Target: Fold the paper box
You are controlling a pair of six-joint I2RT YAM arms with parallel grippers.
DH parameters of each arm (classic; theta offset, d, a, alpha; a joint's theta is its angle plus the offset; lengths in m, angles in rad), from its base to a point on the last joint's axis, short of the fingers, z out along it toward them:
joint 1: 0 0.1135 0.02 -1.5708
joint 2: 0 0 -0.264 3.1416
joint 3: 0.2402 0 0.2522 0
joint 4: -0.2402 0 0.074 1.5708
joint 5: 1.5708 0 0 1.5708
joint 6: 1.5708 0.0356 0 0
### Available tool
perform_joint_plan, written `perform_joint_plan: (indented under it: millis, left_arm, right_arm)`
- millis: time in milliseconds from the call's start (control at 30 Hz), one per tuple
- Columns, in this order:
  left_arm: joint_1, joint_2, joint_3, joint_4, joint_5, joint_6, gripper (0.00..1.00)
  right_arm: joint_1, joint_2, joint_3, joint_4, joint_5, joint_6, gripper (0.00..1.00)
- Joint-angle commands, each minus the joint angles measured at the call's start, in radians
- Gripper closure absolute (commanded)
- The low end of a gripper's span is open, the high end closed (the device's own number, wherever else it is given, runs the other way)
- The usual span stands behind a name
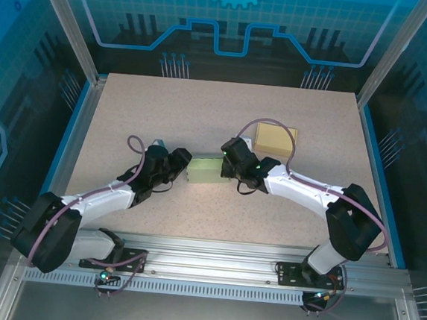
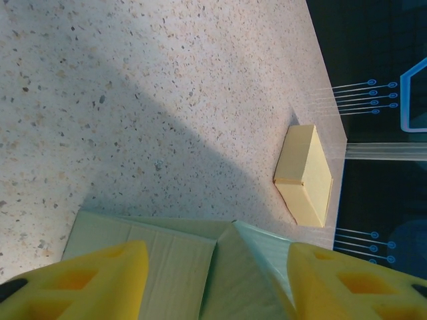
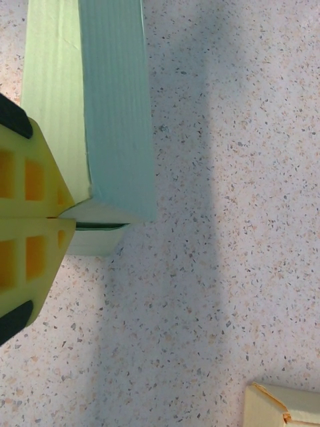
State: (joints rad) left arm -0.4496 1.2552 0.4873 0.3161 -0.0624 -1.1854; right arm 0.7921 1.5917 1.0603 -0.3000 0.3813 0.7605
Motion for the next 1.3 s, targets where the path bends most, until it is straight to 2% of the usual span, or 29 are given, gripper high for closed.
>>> perform_joint_plan:
  millis: [0,200,400,500,600,700,767,900,1067,1267]
  left_arm:
    - [0.007,0.033,-0.047,-0.028,0.017,-0.028,0.46]
    - [0.007,0.072,-0.068,0.021,0.041,-0.052,0.48]
    - [0.007,0.11,-0.092,0.067,0.057,-0.065,0.56]
    - [0.005,0.132,-0.096,0.103,0.064,-0.071,0.58]
    - [0.006,0.153,-0.095,0.126,0.07,-0.073,0.59]
    - [0.002,0.178,-0.093,0.155,0.074,-0.077,0.6]
    - [-0.001,0.192,-0.094,0.174,0.072,-0.079,0.61]
    - [-0.01,0.213,-0.084,0.181,0.066,-0.071,0.62]
    - [-0.015,0.229,-0.083,0.19,0.06,-0.069,0.62]
    - [-0.015,0.226,-0.084,0.179,0.048,-0.054,0.62]
  right_arm:
    - [0.016,0.043,-0.019,-0.065,-0.059,0.021,1.0]
    - [0.016,0.042,-0.021,-0.066,-0.061,0.022,1.0]
    - [0.017,0.032,-0.022,-0.076,-0.076,0.008,1.0]
    - [0.025,0.022,-0.017,-0.097,-0.087,-0.011,0.83]
    - [0.035,0.001,-0.012,-0.117,-0.096,-0.028,0.59]
    - [0.045,-0.021,-0.002,-0.136,-0.093,-0.046,0.46]
    - [0.047,-0.034,0.001,-0.14,-0.091,-0.058,0.41]
    - [0.048,-0.047,0.021,-0.154,-0.096,-0.066,0.21]
    - [0.029,-0.06,0.048,-0.179,-0.087,-0.036,0.11]
    - [-0.033,-0.109,0.052,-0.169,-0.137,0.0,0.08]
